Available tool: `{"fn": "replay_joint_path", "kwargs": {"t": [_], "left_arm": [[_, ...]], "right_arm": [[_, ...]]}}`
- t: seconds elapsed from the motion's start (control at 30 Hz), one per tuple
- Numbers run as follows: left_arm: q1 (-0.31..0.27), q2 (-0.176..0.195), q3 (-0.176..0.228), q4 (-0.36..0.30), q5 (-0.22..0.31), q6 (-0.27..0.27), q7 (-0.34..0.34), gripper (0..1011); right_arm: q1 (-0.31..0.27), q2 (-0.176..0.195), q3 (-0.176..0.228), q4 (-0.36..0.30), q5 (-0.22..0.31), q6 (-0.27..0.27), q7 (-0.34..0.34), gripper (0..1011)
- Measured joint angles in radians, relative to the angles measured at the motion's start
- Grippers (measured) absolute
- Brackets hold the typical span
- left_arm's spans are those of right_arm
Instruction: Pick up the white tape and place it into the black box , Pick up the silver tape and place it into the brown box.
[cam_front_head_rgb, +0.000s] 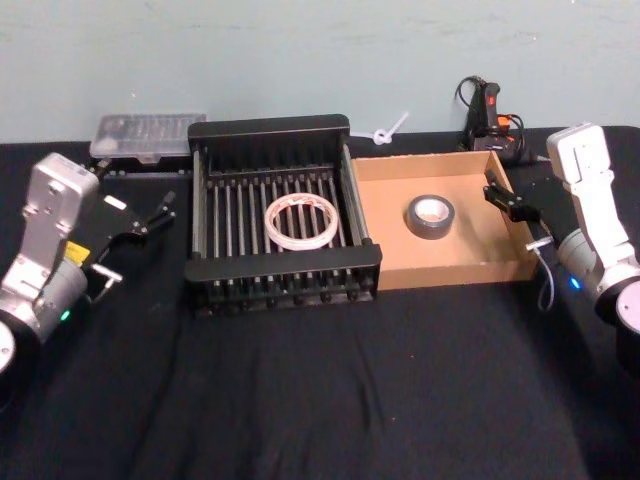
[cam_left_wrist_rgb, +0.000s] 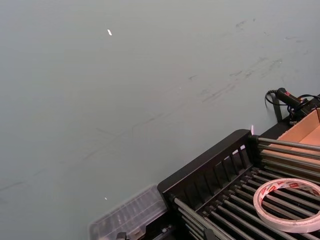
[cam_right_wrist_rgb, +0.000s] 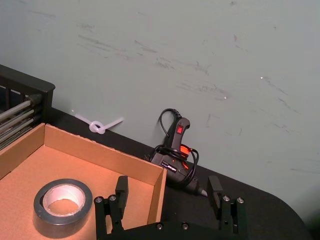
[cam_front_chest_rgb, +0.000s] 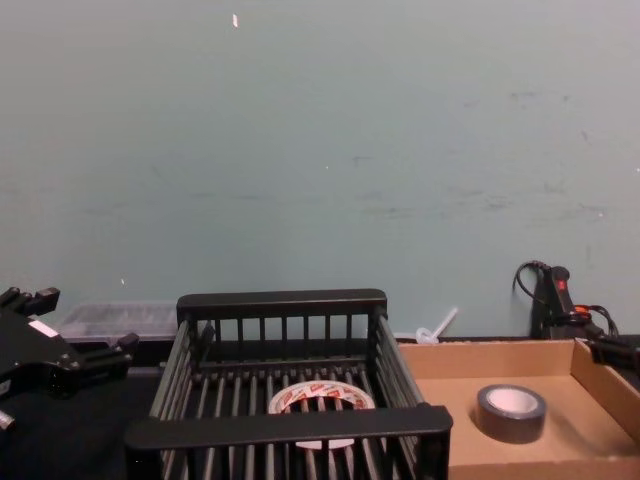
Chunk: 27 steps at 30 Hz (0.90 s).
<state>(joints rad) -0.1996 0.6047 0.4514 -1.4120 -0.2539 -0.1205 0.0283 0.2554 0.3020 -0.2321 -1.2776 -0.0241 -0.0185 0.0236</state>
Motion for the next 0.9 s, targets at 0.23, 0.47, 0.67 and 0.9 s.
{"fn": "replay_joint_path", "kwargs": {"t": [0.23,0.47,0.67,0.9], "left_arm": [[0.000,0.000,0.000,0.000,0.000,0.000,0.000,1001],[0.000,0.000,0.000,0.000,0.000,0.000,0.000,1001],[0.000,0.000,0.000,0.000,0.000,0.000,0.000,1001],[0.000,0.000,0.000,0.000,0.000,0.000,0.000,1001]], "right_arm": [[0.000,0.000,0.000,0.000,0.000,0.000,0.000,1002],[0.000,0.000,0.000,0.000,0.000,0.000,0.000,1002],[0.000,0.000,0.000,0.000,0.000,0.000,0.000,1002],[0.000,0.000,0.000,0.000,0.000,0.000,0.000,1002]]}}
